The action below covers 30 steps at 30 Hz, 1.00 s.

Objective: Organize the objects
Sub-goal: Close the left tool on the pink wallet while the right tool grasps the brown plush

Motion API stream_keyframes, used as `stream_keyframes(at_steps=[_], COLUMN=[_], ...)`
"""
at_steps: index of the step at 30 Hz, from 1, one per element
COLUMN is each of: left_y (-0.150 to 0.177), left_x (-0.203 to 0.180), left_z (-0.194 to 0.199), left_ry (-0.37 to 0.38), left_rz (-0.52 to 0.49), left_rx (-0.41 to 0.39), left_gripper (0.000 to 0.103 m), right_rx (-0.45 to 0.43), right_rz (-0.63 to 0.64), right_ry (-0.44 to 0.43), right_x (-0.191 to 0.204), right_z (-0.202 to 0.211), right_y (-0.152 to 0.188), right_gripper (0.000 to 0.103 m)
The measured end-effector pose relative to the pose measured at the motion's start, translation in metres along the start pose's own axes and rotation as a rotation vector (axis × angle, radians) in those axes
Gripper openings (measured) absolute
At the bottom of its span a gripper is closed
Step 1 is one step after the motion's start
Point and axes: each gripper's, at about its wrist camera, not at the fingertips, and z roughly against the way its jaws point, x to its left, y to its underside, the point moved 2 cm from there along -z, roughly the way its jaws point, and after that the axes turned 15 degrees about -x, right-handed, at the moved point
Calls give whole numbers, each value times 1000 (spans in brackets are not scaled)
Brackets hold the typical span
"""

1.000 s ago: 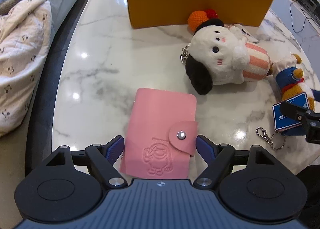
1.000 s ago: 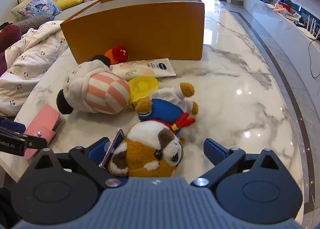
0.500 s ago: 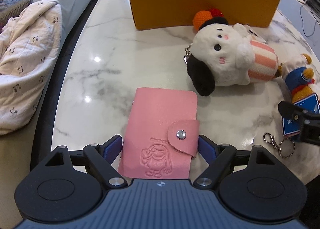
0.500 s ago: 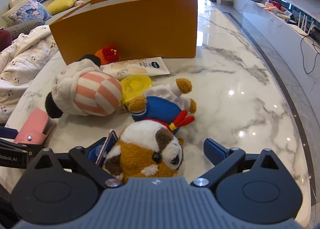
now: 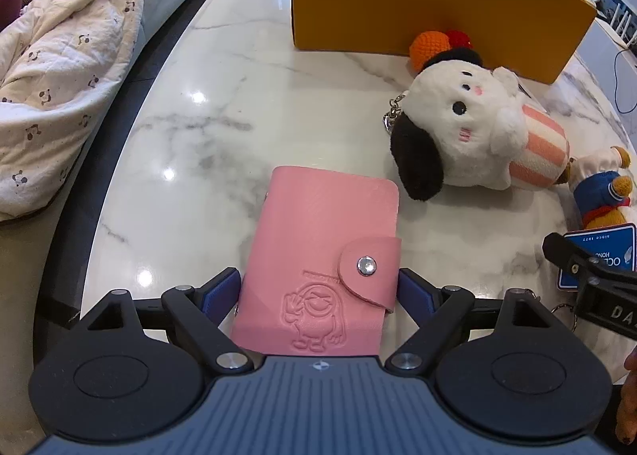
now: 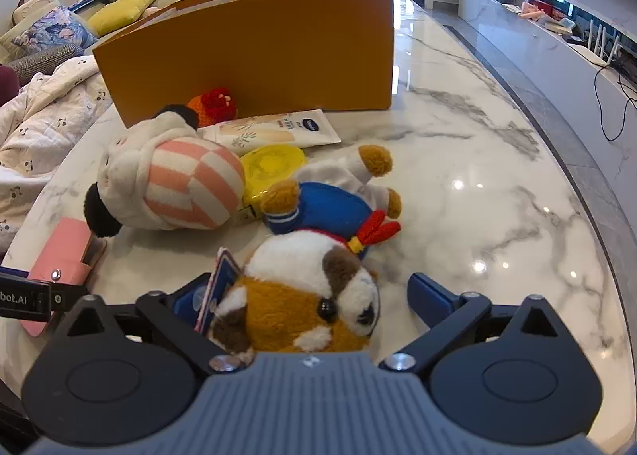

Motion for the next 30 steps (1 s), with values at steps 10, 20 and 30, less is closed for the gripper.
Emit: stream_keyframes(at_steps=[10,20,30], left_y=[3,4,4], left_x=[-2,-3,-5], left_z=[2,2,3], left_ry=[-22,-32,-22], left_rz=[25,35,12], left_rx=[-31,-44,-43], left_gripper=[99,99,98], right_rx=[-13,-15,-19], right_rz=[41,47,56], right_ry=[58,63,67], right_x=[4,6,7], right_z=[-1,0,2], right_y=[5,6,6], right_gripper=[102,102,98])
